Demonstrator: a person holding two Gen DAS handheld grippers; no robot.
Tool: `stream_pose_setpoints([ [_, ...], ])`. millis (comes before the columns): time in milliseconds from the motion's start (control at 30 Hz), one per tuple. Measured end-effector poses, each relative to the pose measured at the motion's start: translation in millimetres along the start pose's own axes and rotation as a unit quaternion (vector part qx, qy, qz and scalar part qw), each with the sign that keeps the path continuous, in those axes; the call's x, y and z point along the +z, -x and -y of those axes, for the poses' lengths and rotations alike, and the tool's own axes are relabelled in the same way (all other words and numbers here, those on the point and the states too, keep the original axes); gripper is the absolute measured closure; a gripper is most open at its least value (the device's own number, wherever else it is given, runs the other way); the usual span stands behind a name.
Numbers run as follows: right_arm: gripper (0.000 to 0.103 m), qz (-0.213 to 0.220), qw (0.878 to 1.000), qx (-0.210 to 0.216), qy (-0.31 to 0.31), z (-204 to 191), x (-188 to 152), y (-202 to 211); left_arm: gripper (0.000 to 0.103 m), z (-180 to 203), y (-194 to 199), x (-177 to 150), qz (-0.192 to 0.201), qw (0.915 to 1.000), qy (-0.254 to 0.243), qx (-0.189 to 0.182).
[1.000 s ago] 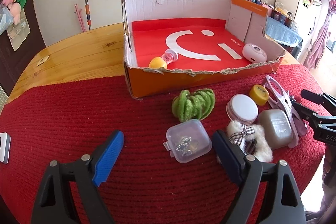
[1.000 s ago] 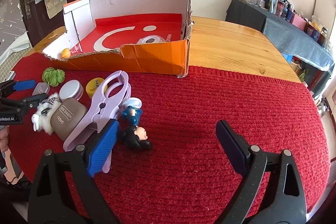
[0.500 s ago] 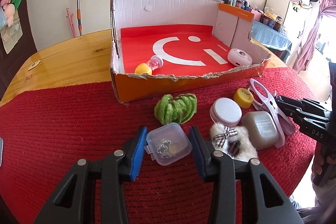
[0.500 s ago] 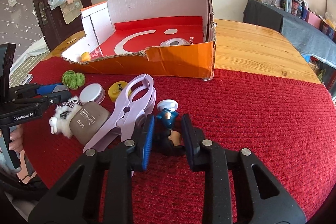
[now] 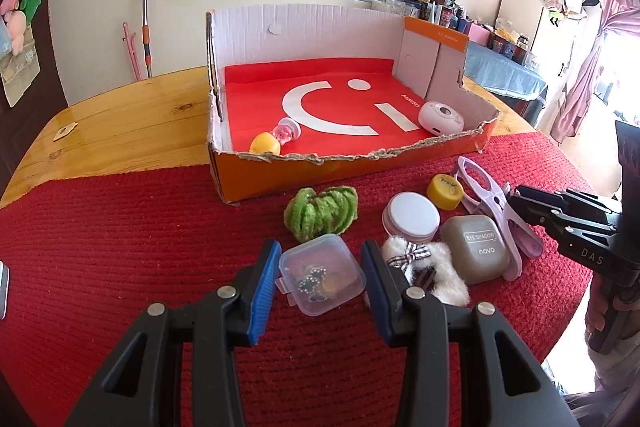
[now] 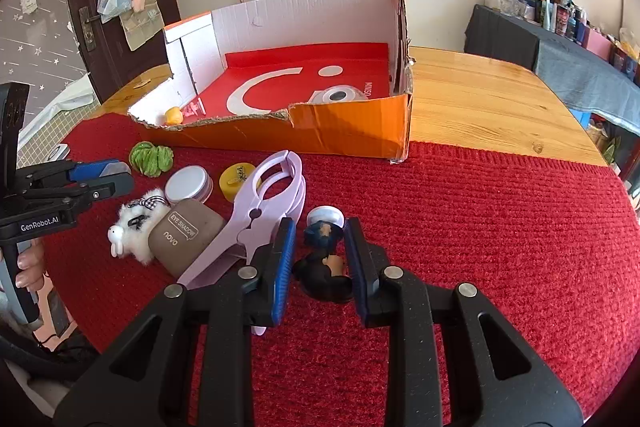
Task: Organize objects
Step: 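Carry the clear box with left tool while right tool carries the figurine into the box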
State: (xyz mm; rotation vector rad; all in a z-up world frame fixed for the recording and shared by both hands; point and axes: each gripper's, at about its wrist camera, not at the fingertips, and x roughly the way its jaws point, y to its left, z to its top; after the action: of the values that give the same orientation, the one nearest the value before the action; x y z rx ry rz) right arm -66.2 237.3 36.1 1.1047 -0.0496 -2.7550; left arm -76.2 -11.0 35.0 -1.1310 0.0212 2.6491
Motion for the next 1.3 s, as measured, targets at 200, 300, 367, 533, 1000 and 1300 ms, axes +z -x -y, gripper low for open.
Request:
stream_pose_setpoints([
  [200, 0.079, -0.006, 1.000, -0.007, 0.010, -1.2, -3.5, -6.2, 0.059, -1.4, -7.9, -2.9, -0.012, 0.9999, 0.006, -0.004],
  [300, 0.079, 0.000, 1.000, -0.007, 0.009, -0.1, -4.2, -7.9, 0.059, -1.1, -6.5, -3.4, -0.011, 0.9999, 0.008, -0.007],
  [367, 0.079, 0.005, 1.000, -0.003, 0.003, 1.6, -5.0, -7.2, 0.059, -0.1, -2.2, -2.3, -0.005, 0.9999, 0.006, -0.008],
  [533, 0.079, 0.022, 1.000, 0.011, -0.009, 3.9, 0.5, 3.3, 0.059, 0.6, 9.9, 3.8, 0.013, 0.9999, 0.001, -0.006],
  [1000, 0.079, 0.038, 0.999, 0.031, -0.007, -4.8, 20.9, 19.5, 0.059, 2.0, 22.9, 22.4, 0.033, 0.9993, -0.006, -0.016],
  [1300, 0.079, 0.050, 0.998, 0.016, 0.035, -8.2, 92.6, 8.7, 0.059, -5.3, 6.3, 90.2, 0.042, 0.9985, -0.034, 0.009],
])
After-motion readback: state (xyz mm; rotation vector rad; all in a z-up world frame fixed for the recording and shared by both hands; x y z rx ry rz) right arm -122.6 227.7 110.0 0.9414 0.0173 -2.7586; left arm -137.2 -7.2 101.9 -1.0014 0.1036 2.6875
